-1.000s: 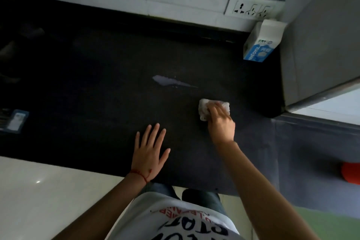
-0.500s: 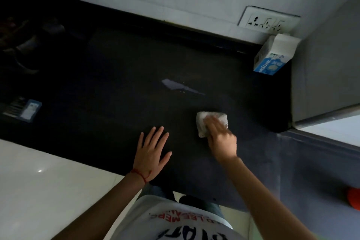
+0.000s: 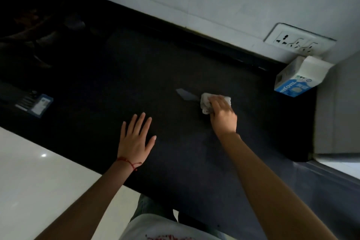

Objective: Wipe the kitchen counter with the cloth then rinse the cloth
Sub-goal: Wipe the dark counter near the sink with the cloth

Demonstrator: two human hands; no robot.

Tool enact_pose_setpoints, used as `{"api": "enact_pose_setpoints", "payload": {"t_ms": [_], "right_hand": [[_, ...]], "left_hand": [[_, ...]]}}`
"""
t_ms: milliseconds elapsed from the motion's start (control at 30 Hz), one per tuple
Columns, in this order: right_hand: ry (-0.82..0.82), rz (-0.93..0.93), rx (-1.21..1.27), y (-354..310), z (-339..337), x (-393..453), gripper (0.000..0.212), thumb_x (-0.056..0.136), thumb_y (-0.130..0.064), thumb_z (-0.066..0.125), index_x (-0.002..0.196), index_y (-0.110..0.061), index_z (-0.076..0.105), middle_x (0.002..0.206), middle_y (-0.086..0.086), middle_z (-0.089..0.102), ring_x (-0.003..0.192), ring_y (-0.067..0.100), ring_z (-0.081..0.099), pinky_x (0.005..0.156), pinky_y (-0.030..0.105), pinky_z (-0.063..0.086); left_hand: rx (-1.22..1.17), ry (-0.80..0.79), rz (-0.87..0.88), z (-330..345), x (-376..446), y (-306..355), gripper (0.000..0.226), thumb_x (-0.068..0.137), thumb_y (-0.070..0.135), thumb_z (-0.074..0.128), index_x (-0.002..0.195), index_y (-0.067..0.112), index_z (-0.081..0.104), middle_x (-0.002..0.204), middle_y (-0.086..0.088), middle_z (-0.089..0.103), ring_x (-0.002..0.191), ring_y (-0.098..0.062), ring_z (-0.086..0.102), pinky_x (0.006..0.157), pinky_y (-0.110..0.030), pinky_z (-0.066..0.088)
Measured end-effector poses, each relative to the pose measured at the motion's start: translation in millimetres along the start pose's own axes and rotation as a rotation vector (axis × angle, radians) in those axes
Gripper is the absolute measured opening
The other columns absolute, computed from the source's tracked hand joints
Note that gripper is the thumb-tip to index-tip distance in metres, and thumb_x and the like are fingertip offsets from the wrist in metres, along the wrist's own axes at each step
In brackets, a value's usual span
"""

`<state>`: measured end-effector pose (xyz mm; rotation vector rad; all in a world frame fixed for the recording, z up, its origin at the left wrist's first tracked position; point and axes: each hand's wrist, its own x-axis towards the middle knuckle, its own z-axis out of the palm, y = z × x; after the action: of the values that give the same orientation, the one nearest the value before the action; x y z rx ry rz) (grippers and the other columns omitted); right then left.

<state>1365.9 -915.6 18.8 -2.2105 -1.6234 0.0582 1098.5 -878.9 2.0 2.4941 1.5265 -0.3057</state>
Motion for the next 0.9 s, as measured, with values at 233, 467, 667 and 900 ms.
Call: {"api": "enact_pose_setpoints", "payload": {"t_ms": [233, 467, 667, 900], "right_hand": [[-0.051, -0.019, 0.021, -28, 3, -26, 0.042, 0.065, 0.001, 0.069, 0.106, -0.010, 0.067, 0.105, 0.012, 0.071, 0.086, 0.029, 0.071, 0.054, 0.032, 0.056], [-0.112, 0.084, 0.008, -32, 8, 42, 0.037, 0.070, 0.003, 0.063, 0.105, -0.006, 0.067, 0.104, 0.018, 0.070, 0.080, 0.036, 0.069, 0.052, 0.037, 0.054], [-0.030, -0.129, 0.041, -43, 11, -14, 0.048, 0.053, 0.006, 0.077, 0.099, -0.007, 0.071, 0.103, 0.014, 0.073, 0.088, 0.026, 0.072, 0.052, 0.028, 0.057], [-0.250, 0.124, -0.079, -49, 21, 64, 0.041, 0.088, -0.006, 0.049, 0.128, -0.015, 0.051, 0.127, 0.016, 0.056, 0.102, 0.038, 0.060, 0.073, 0.041, 0.050]], "left_hand": [[0.004, 0.027, 0.001, 4, 1, -1, 0.064, 0.085, 0.051, 0.026, 0.140, 0.019, 0.033, 0.149, -0.009, 0.037, 0.138, -0.031, 0.034, 0.108, -0.054, 0.029], [-0.013, 0.051, 0.014, 5, 2, -2, 0.062, 0.085, 0.050, 0.030, 0.138, 0.019, 0.036, 0.147, -0.009, 0.040, 0.136, -0.031, 0.037, 0.108, -0.054, 0.031], [-0.007, 0.044, 0.003, 3, 3, -2, 0.062, 0.084, 0.051, 0.031, 0.138, 0.020, 0.035, 0.146, -0.008, 0.042, 0.135, -0.030, 0.038, 0.107, -0.053, 0.030], [-0.023, 0.082, 0.018, 6, 2, -3, 0.061, 0.085, 0.050, 0.034, 0.138, 0.020, 0.037, 0.147, -0.007, 0.042, 0.136, -0.029, 0.037, 0.109, -0.051, 0.026]]}}
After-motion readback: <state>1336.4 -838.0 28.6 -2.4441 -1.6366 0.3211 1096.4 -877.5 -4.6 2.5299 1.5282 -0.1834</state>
